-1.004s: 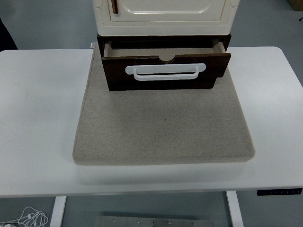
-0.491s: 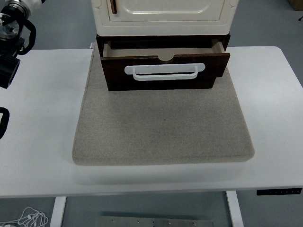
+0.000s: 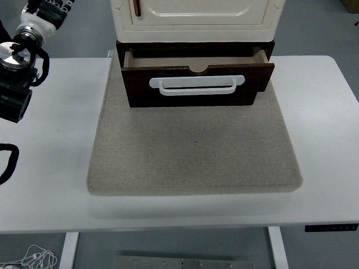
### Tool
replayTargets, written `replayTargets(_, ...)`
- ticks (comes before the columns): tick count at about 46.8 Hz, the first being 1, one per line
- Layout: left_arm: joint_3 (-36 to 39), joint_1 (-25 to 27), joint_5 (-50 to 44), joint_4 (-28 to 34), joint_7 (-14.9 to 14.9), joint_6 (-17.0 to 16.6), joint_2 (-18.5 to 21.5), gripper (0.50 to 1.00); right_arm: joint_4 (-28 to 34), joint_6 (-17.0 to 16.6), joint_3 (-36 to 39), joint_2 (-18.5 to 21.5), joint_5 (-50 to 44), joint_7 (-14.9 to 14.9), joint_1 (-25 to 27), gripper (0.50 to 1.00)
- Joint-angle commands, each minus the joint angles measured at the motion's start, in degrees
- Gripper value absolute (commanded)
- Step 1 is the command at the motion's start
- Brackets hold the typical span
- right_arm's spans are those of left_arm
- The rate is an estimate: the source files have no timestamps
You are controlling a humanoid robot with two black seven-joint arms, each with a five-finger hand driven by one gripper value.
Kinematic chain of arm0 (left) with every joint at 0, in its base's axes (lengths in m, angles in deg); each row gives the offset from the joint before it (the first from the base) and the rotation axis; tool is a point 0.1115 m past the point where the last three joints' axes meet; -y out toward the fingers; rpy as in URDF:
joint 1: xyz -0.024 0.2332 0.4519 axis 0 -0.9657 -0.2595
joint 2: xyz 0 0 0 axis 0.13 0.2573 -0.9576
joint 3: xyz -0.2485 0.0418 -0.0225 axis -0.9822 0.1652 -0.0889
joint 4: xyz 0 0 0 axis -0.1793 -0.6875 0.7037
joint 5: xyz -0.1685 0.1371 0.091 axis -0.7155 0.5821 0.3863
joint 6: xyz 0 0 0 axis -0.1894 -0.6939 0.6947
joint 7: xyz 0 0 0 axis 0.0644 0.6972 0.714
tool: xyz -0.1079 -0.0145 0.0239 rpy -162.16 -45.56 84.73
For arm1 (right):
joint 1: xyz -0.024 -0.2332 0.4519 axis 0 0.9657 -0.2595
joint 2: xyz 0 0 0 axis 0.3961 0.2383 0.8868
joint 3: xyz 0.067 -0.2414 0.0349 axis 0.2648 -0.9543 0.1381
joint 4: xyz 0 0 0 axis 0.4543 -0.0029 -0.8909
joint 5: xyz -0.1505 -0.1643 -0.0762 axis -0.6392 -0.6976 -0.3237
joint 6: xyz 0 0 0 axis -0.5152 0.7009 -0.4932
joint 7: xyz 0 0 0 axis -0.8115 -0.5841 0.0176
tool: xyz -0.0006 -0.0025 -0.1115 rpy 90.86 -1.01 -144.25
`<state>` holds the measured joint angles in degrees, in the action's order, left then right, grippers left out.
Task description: Open the drawer under the combination cabinet
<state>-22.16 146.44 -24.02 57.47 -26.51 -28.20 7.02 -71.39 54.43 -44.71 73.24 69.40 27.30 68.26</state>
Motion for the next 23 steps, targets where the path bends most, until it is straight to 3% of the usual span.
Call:
replayTargets(1,0.0,0.1,0.0,-1.0,-0.1,0.1,-1.6,1.000,0.0,-0.1,0.0,0.0,0.0,0.0,0.0,0.926)
replayTargets(23,-0.1,0.1,0.1,-1.3,-2.5,0.1,-5.9,1.000,0.0,-0.1,0.0,0.0,0.1,0.0,0.2,0.926)
